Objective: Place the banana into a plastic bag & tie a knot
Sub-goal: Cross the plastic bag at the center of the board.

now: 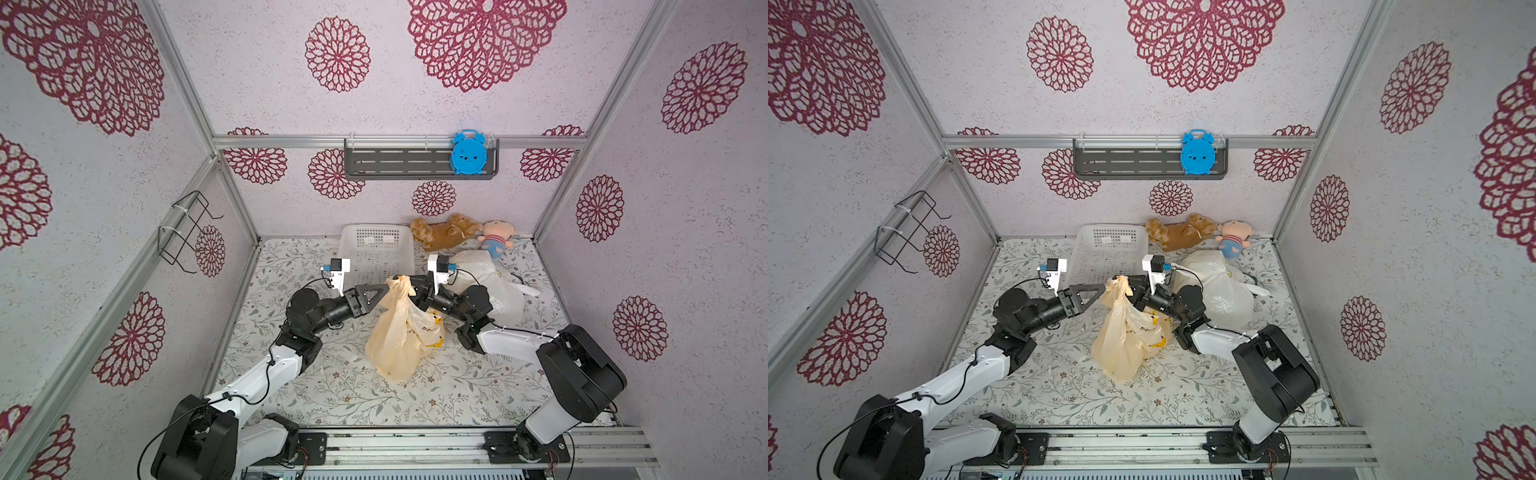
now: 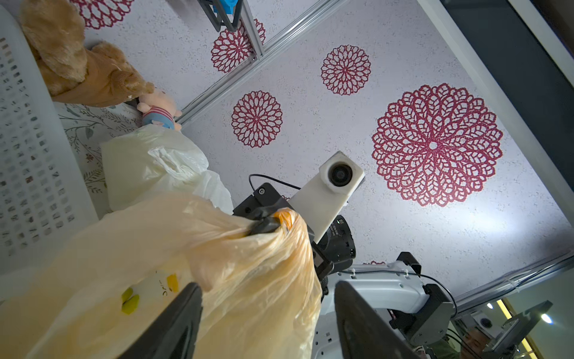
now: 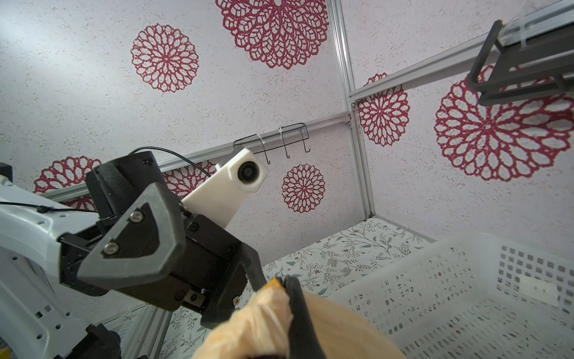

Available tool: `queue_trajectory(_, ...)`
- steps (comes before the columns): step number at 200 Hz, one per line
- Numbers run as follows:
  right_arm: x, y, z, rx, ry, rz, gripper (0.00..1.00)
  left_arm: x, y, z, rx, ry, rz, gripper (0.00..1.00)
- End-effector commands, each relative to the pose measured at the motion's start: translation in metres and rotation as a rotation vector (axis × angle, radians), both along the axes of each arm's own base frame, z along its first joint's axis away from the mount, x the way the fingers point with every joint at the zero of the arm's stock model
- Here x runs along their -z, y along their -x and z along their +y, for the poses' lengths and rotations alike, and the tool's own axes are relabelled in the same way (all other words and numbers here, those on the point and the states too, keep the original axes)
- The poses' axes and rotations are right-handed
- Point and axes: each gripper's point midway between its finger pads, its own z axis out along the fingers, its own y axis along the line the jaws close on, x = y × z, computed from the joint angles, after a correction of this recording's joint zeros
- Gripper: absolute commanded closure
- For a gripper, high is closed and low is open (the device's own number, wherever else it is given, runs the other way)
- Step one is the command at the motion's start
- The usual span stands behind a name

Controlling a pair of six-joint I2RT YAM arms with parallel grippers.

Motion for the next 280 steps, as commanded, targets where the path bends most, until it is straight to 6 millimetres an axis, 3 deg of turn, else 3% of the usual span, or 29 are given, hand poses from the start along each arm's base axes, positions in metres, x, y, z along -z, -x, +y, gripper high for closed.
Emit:
queue_trajectory(1,-0.026,0.004,-0.003,-0.016,-0.051,-0.066,1.0,-0.008,-0.006,0.0,0.001,0.023,-0.034,0.26)
queue_trajectory(55,-0.025,0.004,-0.002,-0.024,-0.05,-0.06,1.0,-0.01,-0.013,-0.007,0.039,0.074,-0.045,0.24)
queue_trajectory(127,-0.023,0.002,0.001,-0.026,-0.043,-0.053,1.0,-0.023,-0.01,-0.014,0.121,0.19,-0.059,0.32)
queue_trajectory(206,-0.02,-0.003,-0.001,0.005,-0.024,-0.05,1.0,0.0,-0.008,-0.012,0.055,0.074,-0.032,0.35)
queue_trajectory(227,-0.02,-0.003,-0.001,0.011,-0.024,-0.05,1.0,0.004,-0.005,-0.011,0.04,0.04,-0.027,0.39)
queue_trajectory(257,-0.019,-0.004,-0.001,0.012,-0.022,-0.046,1.0,0.004,-0.003,-0.01,0.035,0.036,-0.03,0.53)
queue_trajectory(280,-0.018,-0.005,0.0,0.016,-0.018,-0.041,1.0,0.005,-0.004,-0.01,0.031,0.03,-0.029,0.55)
